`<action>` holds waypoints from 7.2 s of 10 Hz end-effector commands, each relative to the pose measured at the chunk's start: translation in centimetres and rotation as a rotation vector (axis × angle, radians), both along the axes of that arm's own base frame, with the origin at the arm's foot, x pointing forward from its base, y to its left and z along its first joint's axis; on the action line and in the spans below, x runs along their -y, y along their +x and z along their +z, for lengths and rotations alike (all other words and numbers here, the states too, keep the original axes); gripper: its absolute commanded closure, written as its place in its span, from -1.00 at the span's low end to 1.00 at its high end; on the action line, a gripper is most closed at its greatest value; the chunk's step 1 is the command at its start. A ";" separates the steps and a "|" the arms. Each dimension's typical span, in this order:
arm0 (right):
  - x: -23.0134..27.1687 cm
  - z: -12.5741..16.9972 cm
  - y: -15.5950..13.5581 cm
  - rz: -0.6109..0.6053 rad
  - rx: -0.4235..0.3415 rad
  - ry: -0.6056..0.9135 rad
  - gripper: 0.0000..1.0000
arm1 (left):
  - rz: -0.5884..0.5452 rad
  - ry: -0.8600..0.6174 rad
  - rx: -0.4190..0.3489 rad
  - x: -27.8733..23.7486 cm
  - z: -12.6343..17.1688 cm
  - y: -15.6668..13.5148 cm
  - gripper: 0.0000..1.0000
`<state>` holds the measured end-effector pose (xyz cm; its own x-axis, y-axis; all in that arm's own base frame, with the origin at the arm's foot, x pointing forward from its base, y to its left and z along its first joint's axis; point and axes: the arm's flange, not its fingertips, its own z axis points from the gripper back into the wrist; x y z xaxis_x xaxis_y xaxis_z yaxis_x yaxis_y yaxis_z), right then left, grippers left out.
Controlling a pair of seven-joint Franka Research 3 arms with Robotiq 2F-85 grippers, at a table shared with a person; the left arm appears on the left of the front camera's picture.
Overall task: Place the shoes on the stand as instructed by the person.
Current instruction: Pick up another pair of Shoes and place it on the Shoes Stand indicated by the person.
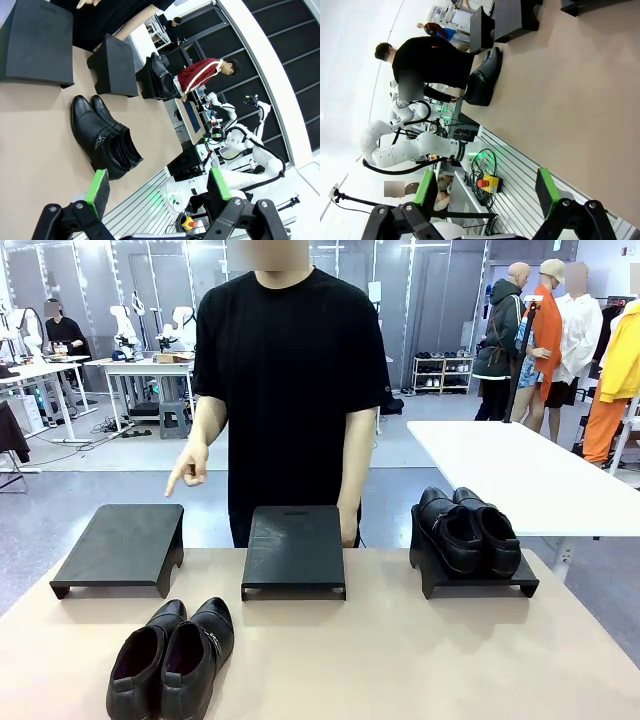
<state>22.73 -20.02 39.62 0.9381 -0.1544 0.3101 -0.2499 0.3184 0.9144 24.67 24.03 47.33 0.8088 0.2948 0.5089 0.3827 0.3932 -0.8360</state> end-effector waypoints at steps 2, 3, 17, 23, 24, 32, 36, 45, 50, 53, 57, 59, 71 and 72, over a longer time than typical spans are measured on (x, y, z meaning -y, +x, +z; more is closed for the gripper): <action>0.1 0.4 -0.4 0.010 0.007 -0.009 -1.00 | -0.008 -0.011 0.018 -0.1 0.2 0.0 -1.00; 0.1 0.4 -0.4 0.010 0.007 -0.009 -1.00 | -0.008 -0.011 0.018 -0.1 0.2 0.0 -1.00; 0.1 0.4 -0.4 0.010 0.007 -0.009 -1.00 | -0.323 0.795 -0.274 30.0 5.3 4.2 -1.00; 0.1 0.4 -0.4 0.010 0.007 -0.009 -1.00 | -0.346 0.849 -0.288 33.9 3.3 4.1 -1.00; 0.1 0.4 -0.4 0.010 0.007 -0.009 -1.00 | -0.346 0.849 -0.288 33.9 3.3 4.1 -1.00; 0.1 0.4 -0.4 0.010 0.007 -0.009 -1.00 | -0.303 0.990 -0.442 42.2 1.3 7.6 -1.00; 0.1 0.4 -0.4 0.010 0.007 -0.009 -1.00 | -0.163 1.043 -0.570 45.1 -3.6 9.9 -1.00; 0.1 0.4 -0.4 0.010 0.007 -0.009 -1.00 | 0.078 1.128 -0.573 43.7 -9.9 10.6 -1.00; 0.1 0.4 -0.4 0.010 0.007 -0.009 -1.00 | 0.088 1.178 -0.561 45.1 -12.1 11.7 -0.81; 0.1 0.4 -0.4 0.010 0.007 -0.009 -1.00 | 0.088 1.200 -0.568 45.2 -12.7 11.7 0.90; 0.1 0.4 -0.4 0.010 0.007 -0.009 -1.00 | 0.080 1.192 -0.575 45.4 -13.0 11.8 1.00; 0.1 0.4 -0.4 0.010 0.007 -0.009 -1.00 | 0.076 1.191 -0.566 45.5 -12.8 11.8 1.00; 0.1 0.4 -0.4 0.010 0.007 -0.009 -1.00 | 0.169 1.187 -0.455 43.2 1.1 7.9 0.97; 0.1 0.4 -0.4 0.010 0.007 -0.009 -1.00 | 0.169 1.187 -0.455 43.2 1.1 7.9 0.97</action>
